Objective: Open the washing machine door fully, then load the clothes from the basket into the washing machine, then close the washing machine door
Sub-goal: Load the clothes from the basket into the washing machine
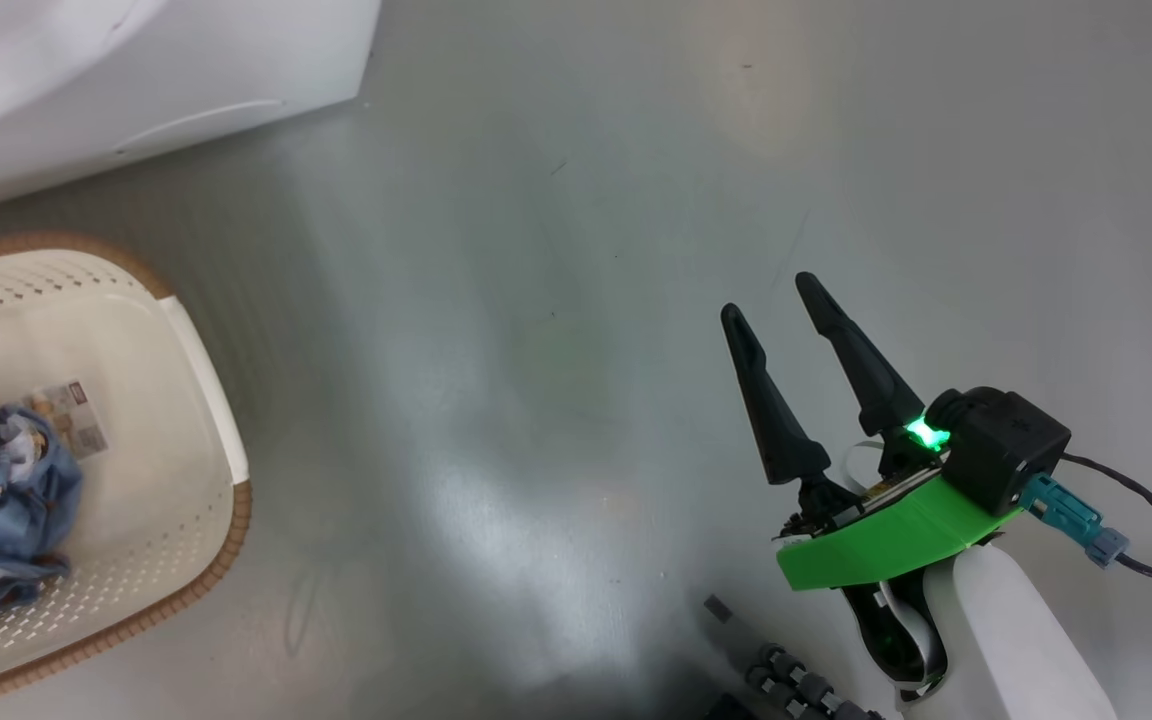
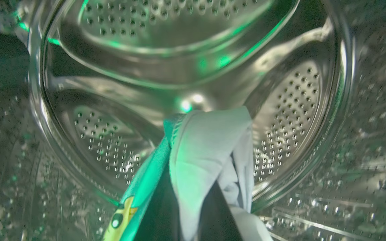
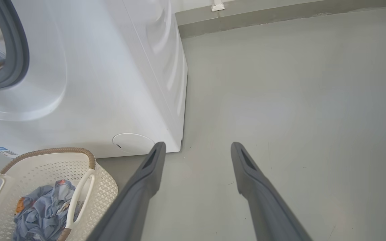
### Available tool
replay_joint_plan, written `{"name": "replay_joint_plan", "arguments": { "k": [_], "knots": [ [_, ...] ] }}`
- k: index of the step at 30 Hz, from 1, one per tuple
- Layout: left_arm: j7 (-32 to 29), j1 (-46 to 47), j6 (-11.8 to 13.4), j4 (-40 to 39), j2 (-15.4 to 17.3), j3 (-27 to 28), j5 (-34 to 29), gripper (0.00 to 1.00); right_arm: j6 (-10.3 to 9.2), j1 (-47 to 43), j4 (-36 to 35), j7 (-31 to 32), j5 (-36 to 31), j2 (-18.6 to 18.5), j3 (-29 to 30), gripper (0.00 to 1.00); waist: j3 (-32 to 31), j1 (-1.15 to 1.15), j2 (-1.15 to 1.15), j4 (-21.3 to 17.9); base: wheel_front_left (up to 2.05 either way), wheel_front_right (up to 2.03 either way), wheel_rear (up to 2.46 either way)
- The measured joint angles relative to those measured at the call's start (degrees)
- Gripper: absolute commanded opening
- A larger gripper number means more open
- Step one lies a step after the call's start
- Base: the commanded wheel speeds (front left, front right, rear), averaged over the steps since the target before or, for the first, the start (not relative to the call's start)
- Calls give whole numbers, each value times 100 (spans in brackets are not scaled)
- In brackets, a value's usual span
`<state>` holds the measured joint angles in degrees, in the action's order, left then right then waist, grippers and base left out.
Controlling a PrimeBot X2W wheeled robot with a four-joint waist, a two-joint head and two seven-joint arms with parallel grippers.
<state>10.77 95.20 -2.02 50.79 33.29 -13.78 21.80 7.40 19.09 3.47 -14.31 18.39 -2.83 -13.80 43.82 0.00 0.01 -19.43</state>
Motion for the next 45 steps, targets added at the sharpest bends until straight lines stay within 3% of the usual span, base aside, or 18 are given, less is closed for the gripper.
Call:
{"name": "replay_joint_plan", "arguments": {
  "k": [4, 10, 11, 12, 22, 33, 39, 45],
  "knots": [
    [-408, -16, -100, 675, -98, -9, 186, 0, 0, 3, -2, 0, 0, 0, 1, 100, 37, 0, 0, 64, 0, 0, 0],
    [-711, -141, -187, 1050, -277, -36, 319, 0, 0, 78, 23, 0, 0, 0, -14, 100, 63, 0, 0, 155, 0, 0, 0],
    [-712, -163, -187, 1077, -301, -37, 327, 42, 0, 117, 25, 0, 0, 0, -14, 100, 61, 0, 0, 169, 0, 0, 0],
    [-711, -188, -187, 1105, -316, -42, 337, 100, 0, 142, 37, 0, 0, 0, -16, 100, 52, 0, 0, 180, 0, 0, 0],
    [-332, -667, -288, 1214, -441, -168, 411, 100, 0, 152, 176, 0, -8, -2, 54, 100, -228, 0, 0, 283, 0, 0, 0],
    [213, -2067, -266, 932, -772, -134, 642, 100, 0, 52, 269, 0, -70, -5, 191, 100, -720, 0, 0, 478, 0, 0, 0],
    [353, -3269, -37, -45, -914, -42, 710, 100, 0, -149, 330, 0, -172, -5, 320, 100, -1034, 0, 0, 608, 0, 0, 0],
    [378, -4964, 478, -1760, -1073, 263, 755, 100, 0, -376, 366, 0, -382, -5, 466, 100, -1414, 0, 0, 739, 0, 0, 0]
  ]
}}
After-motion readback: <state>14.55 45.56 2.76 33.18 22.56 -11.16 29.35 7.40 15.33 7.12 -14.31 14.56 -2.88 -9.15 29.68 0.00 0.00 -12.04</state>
